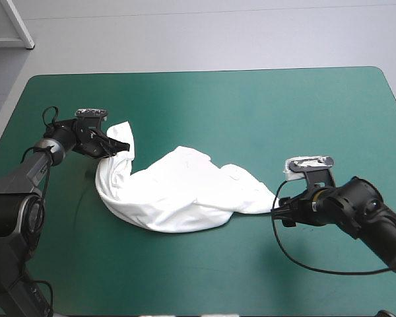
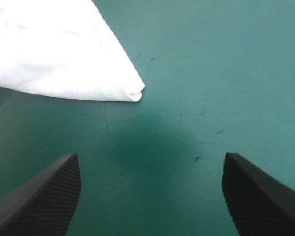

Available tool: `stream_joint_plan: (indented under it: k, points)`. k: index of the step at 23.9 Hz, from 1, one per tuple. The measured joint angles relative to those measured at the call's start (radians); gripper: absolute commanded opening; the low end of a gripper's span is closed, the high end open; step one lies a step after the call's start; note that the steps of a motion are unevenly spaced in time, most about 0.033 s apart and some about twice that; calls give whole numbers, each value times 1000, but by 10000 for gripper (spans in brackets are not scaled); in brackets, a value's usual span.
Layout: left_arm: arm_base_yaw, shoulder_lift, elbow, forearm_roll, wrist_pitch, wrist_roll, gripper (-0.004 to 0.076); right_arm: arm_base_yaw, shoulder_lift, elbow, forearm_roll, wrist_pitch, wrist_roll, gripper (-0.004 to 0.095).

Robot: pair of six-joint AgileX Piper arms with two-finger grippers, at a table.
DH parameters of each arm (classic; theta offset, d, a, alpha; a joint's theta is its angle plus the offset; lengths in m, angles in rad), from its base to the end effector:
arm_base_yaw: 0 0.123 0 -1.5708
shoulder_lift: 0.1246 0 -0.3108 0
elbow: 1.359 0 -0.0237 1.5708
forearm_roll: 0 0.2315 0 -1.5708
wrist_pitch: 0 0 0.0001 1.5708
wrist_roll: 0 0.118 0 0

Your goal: Fold the cloth

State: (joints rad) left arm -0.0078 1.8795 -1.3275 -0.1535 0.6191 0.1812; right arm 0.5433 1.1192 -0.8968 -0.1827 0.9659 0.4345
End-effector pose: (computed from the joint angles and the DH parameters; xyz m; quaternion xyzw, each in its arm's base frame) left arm 0.4034 -0.0136 0.2189 0.0417 0.9680 -0.0372 0.2445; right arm 0.1686 0.0812 0.3059 -0.0856 0.9653 0.0337 0.2445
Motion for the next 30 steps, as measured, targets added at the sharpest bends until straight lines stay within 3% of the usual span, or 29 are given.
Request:
stream_joint_plan:
  k: [14, 15, 17, 20, 21, 25, 30]
  points:
    - [-1, -35, 9, 61, 65, -5, -8, -2, 370, 0, 48, -224, -54, 606]
    - [-1, -40, 9, 61, 70, -8, -8, -2, 388, 0, 48, -233, -54, 573]
    - [-1, -55, 11, 61, 77, -13, -8, -2, 410, -6, 59, -255, -57, 390]
    - [-1, -90, 11, 62, 82, -14, -8, -2, 413, -7, 55, -287, -59, 21]
    - [-1, -116, 11, 65, 85, -15, -8, -2, 415, -12, 54, -293, -59, -17]
    - [-1, -231, 12, 90, 95, -15, -8, -2, 409, -68, 31, -268, -69, -15]
    - [-1, -405, 9, 106, 105, -15, -8, -2, 309, -275, -84, -131, -72, -15]
